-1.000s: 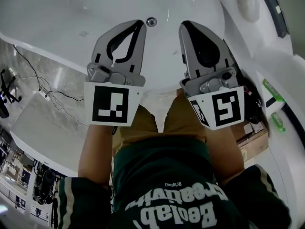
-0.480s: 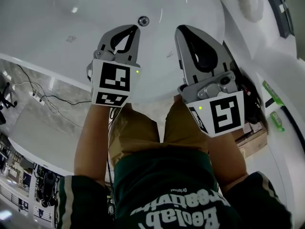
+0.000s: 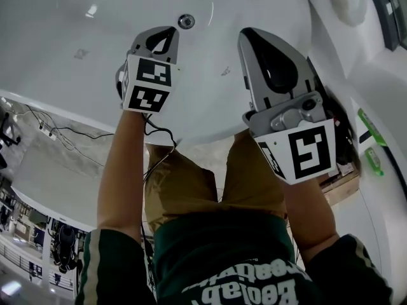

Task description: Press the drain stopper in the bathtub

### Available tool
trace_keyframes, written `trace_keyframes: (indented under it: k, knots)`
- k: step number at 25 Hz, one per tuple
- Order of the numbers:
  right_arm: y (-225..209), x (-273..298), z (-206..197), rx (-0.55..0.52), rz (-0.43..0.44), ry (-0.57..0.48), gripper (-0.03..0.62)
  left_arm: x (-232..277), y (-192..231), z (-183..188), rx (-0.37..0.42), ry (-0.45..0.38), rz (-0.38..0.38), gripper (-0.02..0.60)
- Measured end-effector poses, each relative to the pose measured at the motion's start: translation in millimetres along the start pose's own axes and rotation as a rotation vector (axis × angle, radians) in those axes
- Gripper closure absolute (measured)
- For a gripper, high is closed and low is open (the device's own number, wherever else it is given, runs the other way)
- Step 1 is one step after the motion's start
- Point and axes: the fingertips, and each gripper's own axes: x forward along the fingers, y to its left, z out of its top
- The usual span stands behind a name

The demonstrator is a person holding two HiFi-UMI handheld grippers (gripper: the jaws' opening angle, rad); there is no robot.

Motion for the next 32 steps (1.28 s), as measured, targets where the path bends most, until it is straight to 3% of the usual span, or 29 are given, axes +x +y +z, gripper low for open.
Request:
trace_keyframes:
  k: [14, 19, 26, 32]
  knots:
    - [-17, 27, -49, 0.050, 0.017, 0.063, 0.582, 96, -1, -58, 0.022, 0.150, -0.012, 0.577]
    - [-30, 33, -66, 0.056, 0.017, 0.089, 0.582, 125, 1, -86, -0.015, 0.216, -0.003, 0.577]
    - [-36, 43, -96, 0.073, 0.043, 0.127, 0.582, 160, -4, -96, -0.054, 0.240, -0.027, 0.577]
    - [-37, 55, -112, 0.096, 0.077, 0.133, 0.582, 191, -3, -108, -0.027, 0.275, -0.046, 0.577]
